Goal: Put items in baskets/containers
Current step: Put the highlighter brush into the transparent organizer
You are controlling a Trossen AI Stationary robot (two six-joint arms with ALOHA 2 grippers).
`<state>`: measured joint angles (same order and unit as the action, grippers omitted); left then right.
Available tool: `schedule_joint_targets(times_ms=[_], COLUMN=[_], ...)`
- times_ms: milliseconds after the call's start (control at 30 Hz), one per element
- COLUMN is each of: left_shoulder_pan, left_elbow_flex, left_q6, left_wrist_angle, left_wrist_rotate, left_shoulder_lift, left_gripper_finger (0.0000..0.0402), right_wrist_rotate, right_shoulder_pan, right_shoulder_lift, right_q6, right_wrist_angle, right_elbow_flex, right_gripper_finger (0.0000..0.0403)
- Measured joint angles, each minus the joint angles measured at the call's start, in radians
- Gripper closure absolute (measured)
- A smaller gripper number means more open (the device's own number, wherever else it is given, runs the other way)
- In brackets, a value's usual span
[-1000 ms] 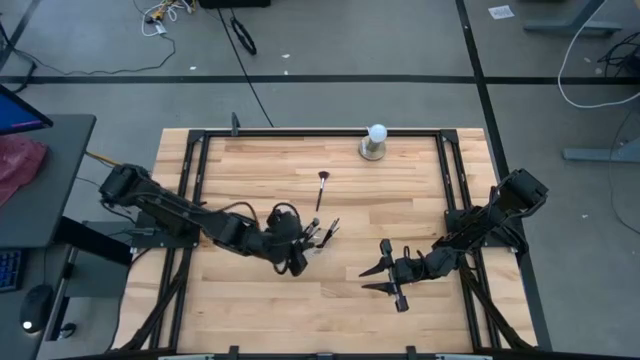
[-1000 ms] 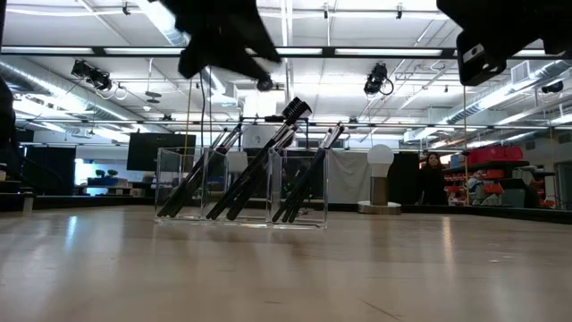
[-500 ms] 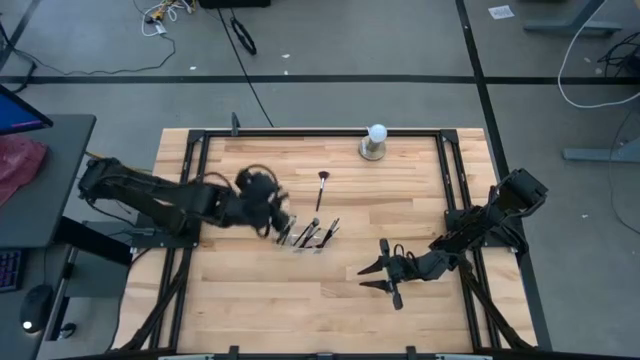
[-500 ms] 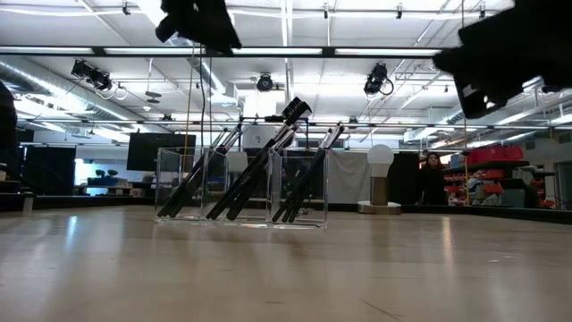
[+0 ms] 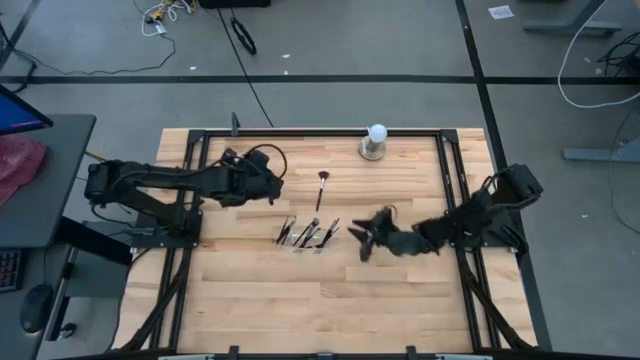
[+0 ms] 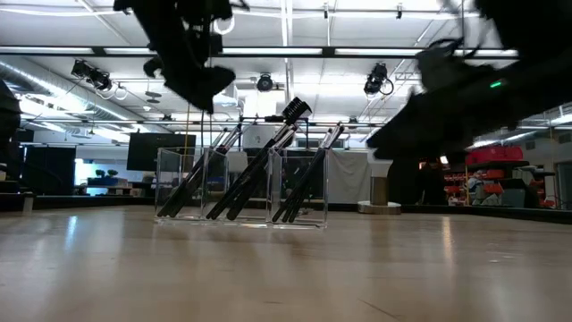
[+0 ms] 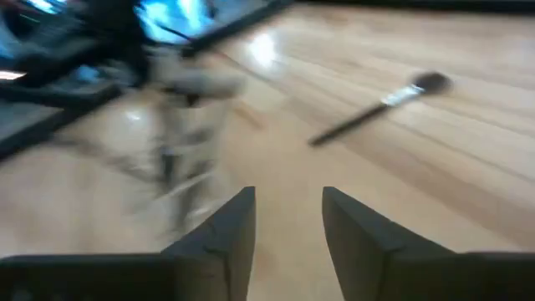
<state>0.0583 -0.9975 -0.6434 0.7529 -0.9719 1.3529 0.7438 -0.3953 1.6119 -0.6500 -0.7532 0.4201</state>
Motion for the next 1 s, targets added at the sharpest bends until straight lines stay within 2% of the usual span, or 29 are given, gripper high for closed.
schedule_joint_targets(times_ms=[133,300,433,500,700,867,1000], left_shoulder_pan=[0.026,0.074,0.114,0.137,0.191,0.167,0.124], left_elbow_flex=[0.125,0.307,0.435,0.490,0.624,0.646,0.644], left_q6=[0.030,0.166,0.286,0.346,0.425,0.419,0.404], left_wrist_angle=[-0.115,-0.424,-0.715,-0.881,-1.269,-1.343,-1.352], left_wrist_rotate=[0.025,0.132,0.232,0.314,0.555,0.674,0.681], left_shoulder_lift=[0.000,-0.012,-0.030,-0.037,-0.040,-0.040,-0.039], left_gripper_finger=[0.0277,0.0295,0.0308,0.0312,0.0314,0.0315,0.0315], right_wrist_rotate=[-0.122,-0.250,-0.354,-0.392,-0.417,-0.432,-0.439], right_shoulder_pan=[0.167,0.340,0.444,0.486,0.573,0.610,0.621], right_shoulder_lift=[0.000,0.000,0.003,0.007,0.057,0.143,0.214], right_q6=[-0.085,-0.089,-0.068,-0.068,-0.048,-0.011,0.004], right_wrist_angle=[0.288,0.554,0.608,0.622,0.659,0.674,0.669], right_elbow_flex=[0.099,0.224,0.295,0.320,0.415,0.501,0.565], right_gripper_finger=[0.0243,0.0216,0.0209,0.0209,0.0208,0.0202,0.0170])
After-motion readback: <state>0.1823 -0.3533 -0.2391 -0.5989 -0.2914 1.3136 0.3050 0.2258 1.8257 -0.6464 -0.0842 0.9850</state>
